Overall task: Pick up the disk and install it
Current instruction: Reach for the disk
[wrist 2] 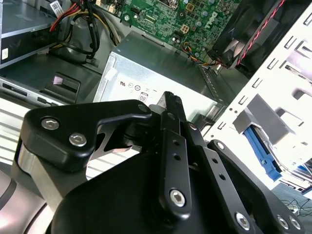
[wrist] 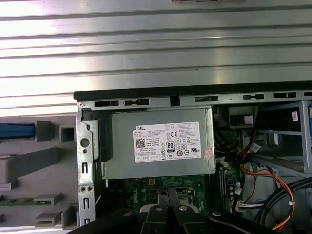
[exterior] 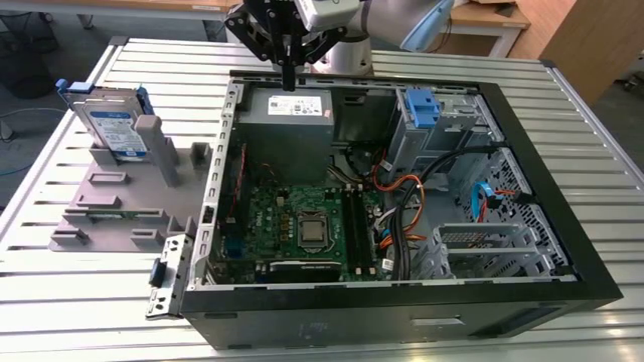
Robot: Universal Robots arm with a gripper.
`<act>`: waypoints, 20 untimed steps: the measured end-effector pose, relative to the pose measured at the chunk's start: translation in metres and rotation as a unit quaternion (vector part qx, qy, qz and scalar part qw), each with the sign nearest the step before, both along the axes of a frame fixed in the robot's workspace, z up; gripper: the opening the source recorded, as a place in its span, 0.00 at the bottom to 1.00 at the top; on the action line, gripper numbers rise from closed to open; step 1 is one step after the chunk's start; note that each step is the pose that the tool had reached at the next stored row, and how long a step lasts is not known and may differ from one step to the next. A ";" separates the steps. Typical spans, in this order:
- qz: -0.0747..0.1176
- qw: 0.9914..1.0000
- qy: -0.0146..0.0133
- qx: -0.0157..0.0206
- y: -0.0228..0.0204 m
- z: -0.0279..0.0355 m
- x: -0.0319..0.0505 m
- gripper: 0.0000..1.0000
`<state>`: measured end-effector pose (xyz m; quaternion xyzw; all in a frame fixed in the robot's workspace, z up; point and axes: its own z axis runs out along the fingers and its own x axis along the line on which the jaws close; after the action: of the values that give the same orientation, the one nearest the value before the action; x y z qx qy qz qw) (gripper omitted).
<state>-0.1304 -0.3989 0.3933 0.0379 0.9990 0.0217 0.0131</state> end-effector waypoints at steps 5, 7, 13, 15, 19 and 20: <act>0.000 1.000 0.000 0.000 0.0000 0.0000 -0.0016 0.11; 0.000 1.000 0.000 0.000 0.0000 0.0000 -0.0025 0.11; 0.000 1.000 0.000 0.000 0.0000 0.0000 -0.0027 0.11; 0.000 1.000 0.000 0.000 0.0000 0.0000 -0.0033 0.11; 0.000 1.000 0.000 0.000 0.0000 0.0000 -0.0054 0.11; 0.000 1.000 0.000 0.000 0.0000 0.0000 -0.0058 0.11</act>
<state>-0.1362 -0.3989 0.3933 0.0379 0.9990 0.0217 0.0131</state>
